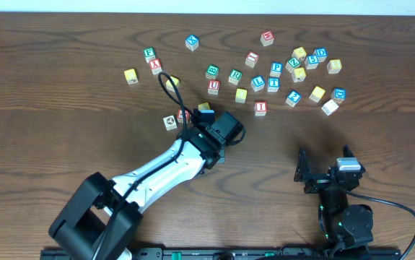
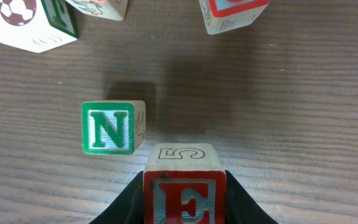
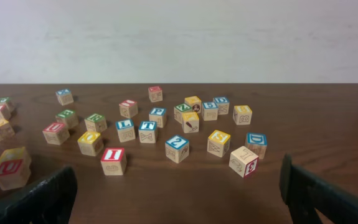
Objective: Spell out NEURIPS
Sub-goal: 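Lower the red E block beside the N block and open the left gripper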
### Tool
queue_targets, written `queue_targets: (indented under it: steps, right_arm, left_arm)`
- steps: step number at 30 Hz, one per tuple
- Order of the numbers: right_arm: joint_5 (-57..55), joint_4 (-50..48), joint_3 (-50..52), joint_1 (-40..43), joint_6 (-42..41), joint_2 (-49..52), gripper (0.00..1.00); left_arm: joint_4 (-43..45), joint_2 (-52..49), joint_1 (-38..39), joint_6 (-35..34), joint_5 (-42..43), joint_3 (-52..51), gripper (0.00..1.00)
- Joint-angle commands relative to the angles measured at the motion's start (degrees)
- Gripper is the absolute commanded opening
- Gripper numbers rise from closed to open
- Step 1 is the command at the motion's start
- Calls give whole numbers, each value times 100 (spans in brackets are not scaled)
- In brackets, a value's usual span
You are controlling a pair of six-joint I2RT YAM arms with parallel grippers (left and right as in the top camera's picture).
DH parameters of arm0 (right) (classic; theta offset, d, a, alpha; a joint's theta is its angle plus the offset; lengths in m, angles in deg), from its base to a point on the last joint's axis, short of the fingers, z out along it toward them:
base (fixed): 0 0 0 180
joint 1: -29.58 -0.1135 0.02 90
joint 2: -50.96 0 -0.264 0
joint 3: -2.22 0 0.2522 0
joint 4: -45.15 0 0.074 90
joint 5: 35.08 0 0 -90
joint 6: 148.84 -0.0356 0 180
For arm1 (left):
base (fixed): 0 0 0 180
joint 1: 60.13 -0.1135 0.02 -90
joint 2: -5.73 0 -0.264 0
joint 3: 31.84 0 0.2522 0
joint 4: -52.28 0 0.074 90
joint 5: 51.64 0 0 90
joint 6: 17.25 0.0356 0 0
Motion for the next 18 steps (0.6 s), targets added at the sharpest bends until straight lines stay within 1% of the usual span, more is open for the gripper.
queue_targets:
  steps: [1,13,18]
  right_arm:
    - [-37,24,4,39,-74,-9,99]
    - [-37,22,4,39,-72,-9,99]
    - [-37,24,4,39,-74,-9,99]
  left_arm:
    - [96,-144,-24,-131,-142,-59,7]
    - [461,-671,-24,-238,-142,-59,8]
    - [557,-717,-24,-236,-144,-59,7]
